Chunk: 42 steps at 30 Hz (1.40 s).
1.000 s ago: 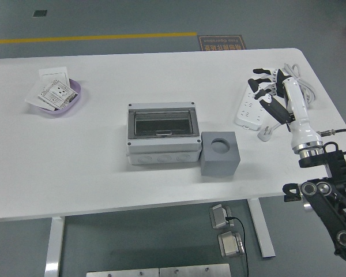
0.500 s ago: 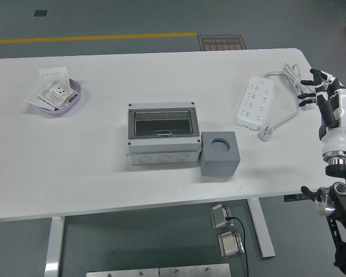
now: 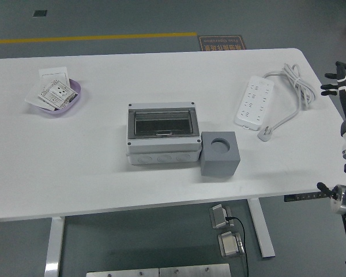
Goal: Pick up the cylinder from the cube,place it in the box,flap close box
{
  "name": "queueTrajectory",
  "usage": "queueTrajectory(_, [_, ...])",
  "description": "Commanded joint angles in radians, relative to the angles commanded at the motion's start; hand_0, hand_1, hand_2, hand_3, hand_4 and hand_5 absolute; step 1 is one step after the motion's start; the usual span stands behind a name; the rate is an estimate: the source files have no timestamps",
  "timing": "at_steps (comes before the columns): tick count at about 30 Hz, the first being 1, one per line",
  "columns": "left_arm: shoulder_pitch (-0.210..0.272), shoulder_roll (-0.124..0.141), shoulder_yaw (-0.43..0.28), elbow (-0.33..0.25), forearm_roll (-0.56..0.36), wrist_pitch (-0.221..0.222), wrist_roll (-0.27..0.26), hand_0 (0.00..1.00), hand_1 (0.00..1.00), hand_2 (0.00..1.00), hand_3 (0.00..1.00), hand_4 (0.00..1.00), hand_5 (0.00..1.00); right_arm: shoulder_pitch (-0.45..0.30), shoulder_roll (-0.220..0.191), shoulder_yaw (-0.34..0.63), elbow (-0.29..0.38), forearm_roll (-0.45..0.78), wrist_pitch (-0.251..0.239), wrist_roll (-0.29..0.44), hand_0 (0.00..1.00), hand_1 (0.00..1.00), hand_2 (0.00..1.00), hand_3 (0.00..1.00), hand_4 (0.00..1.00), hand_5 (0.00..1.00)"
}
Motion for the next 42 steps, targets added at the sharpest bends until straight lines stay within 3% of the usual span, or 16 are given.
queueTrajectory(14, [0.013,-0.015,0.008,0.000,-0.018,0.001,-0.001,0.629,0.679,0.626,0.617,0.715,0.422,-0.015,0.021,0.009,0.012,-0.078,0.000,-0.026,0.433,0.433,0.561,0.696,0.884,0.680])
queueTrajectory(23, [0.004,-0.006,0.019,0.000,-0.045,0.004,-0.002,0.630,0.678,0.626,0.617,0.715,0.422,-0.001,0.028,-0.032,0.001,-0.107,0.007,-0.043,0.446,0.437,0.563,0.698,0.878,0.669])
queueTrajectory(35, [0.014,-0.017,-0.014,0.000,-0.010,0.004,0.004,0.629,0.678,0.626,0.617,0.715,0.422,0.054,0.017,-0.132,-0.022,-0.109,0.011,-0.059,0.507,0.493,0.603,0.715,0.878,0.665])
queueTrajectory(42, [0.008,-0.019,-0.021,0.000,0.007,0.002,0.002,0.629,0.678,0.626,0.616,0.714,0.422,0.058,-0.001,-0.152,-0.028,-0.086,0.040,-0.047,0.528,0.535,0.624,0.726,0.877,0.659])
